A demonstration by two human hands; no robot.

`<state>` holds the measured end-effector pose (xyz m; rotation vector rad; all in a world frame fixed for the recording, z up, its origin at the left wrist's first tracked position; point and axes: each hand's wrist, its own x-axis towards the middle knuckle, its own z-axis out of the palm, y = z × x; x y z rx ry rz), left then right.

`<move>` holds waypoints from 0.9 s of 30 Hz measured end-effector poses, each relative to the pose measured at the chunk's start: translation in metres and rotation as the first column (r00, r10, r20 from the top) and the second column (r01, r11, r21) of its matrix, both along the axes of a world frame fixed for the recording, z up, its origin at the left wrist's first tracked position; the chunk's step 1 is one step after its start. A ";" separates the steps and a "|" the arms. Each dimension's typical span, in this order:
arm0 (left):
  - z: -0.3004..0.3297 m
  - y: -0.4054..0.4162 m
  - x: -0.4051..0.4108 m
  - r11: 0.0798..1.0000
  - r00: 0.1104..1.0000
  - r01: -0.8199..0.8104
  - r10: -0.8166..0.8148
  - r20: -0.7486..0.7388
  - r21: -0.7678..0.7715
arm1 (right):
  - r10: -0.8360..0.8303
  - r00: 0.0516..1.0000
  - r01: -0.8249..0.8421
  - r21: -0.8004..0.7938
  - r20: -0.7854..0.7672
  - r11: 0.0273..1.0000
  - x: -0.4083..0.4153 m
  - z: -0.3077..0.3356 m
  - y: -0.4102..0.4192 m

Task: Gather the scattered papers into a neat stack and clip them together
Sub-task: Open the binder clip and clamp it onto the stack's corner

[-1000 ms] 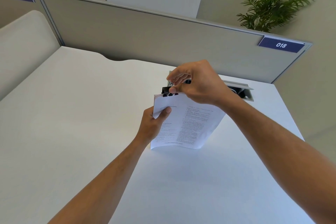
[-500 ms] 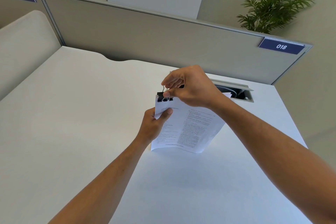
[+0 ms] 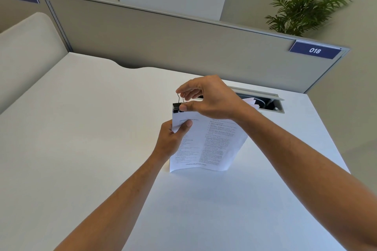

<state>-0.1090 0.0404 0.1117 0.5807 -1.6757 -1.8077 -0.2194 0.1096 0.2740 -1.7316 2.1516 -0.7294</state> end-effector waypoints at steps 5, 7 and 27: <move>0.003 0.000 0.002 1.000 1.000 -0.001 0.001 -0.001 -0.008 | -0.010 1.000 0.010 -0.021 0.018 1.000 -0.012 -0.004 0.012; 0.006 0.000 0.003 1.000 1.000 -0.003 0.003 -0.004 0.006 | -0.097 0.995 0.100 -0.142 0.026 0.985 -0.019 -0.008 0.023; 0.036 -0.004 -0.001 0.976 0.996 0.083 -0.087 0.008 0.199 | -0.129 0.470 0.338 -0.044 0.873 0.940 -0.070 -0.160 0.131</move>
